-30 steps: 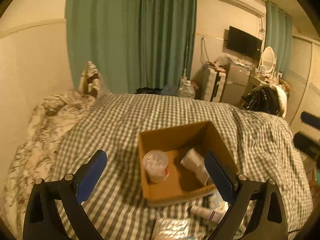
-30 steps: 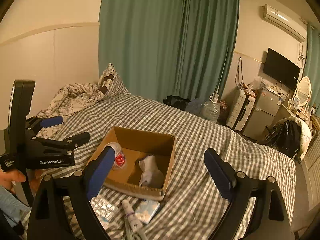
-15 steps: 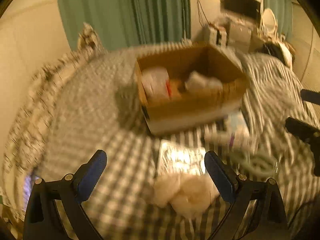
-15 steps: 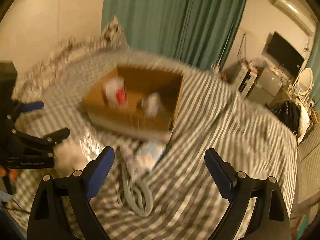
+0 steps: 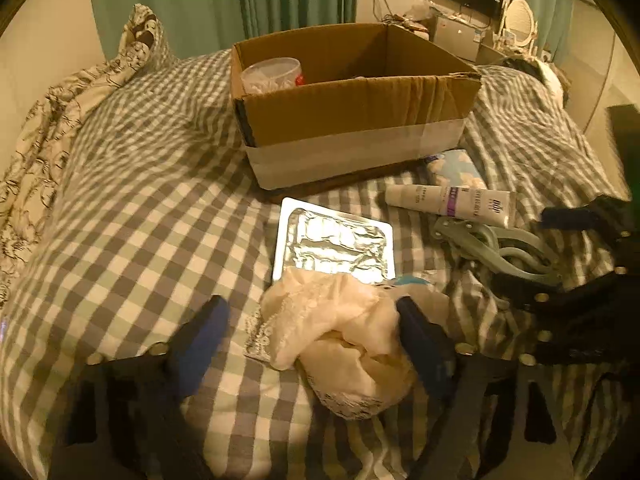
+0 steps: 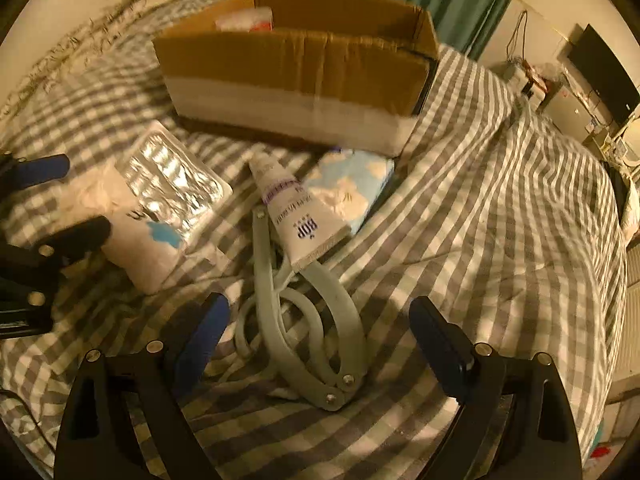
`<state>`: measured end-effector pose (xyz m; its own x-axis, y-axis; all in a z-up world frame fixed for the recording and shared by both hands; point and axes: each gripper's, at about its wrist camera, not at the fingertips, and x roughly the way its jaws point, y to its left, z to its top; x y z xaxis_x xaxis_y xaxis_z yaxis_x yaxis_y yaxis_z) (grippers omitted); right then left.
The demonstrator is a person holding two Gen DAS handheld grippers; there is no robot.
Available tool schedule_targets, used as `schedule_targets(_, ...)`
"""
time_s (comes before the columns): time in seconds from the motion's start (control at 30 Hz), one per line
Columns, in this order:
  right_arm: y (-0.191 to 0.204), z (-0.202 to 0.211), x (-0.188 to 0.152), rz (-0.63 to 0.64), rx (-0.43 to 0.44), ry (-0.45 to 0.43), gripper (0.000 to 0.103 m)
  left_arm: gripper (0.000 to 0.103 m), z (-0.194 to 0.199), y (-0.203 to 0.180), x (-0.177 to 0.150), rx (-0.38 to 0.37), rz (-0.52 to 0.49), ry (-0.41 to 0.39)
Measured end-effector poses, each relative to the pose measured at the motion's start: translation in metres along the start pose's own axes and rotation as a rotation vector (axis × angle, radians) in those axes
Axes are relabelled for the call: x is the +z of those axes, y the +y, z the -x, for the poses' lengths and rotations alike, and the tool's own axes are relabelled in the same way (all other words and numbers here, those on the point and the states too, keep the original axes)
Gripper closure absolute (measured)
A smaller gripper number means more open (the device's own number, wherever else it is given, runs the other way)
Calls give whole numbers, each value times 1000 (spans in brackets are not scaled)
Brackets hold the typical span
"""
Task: Organize objects
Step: 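Grasp the white cloth with left tool while right tool grasps the grey-green clip, then drop the white cloth into the box with left tool while right tool drops the clip in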
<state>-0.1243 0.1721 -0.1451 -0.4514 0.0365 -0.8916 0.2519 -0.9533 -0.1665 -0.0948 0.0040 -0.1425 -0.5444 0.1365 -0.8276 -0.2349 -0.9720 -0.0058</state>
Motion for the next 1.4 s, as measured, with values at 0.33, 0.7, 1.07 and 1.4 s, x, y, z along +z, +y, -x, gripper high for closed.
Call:
schedule_targets(0.33, -5, -11, -5, -16, 13, 63, 38, 74, 6, -5, -7, -103, 0, 28)
schedule_targets(0.7, 6, 16, -8, 8, -21, -12, 50, 89, 34, 7, -6, -121, 49, -6)
schedule_targets(1.07, 16, 64, -9, 56, -32, -116, 59, 89, 63, 3, 12, -92, 27, -83)
schedule_targets(1.4, 9, 110, 9, 55, -3, -249, 95, 89, 74, -2, 54, -86, 8, -153)
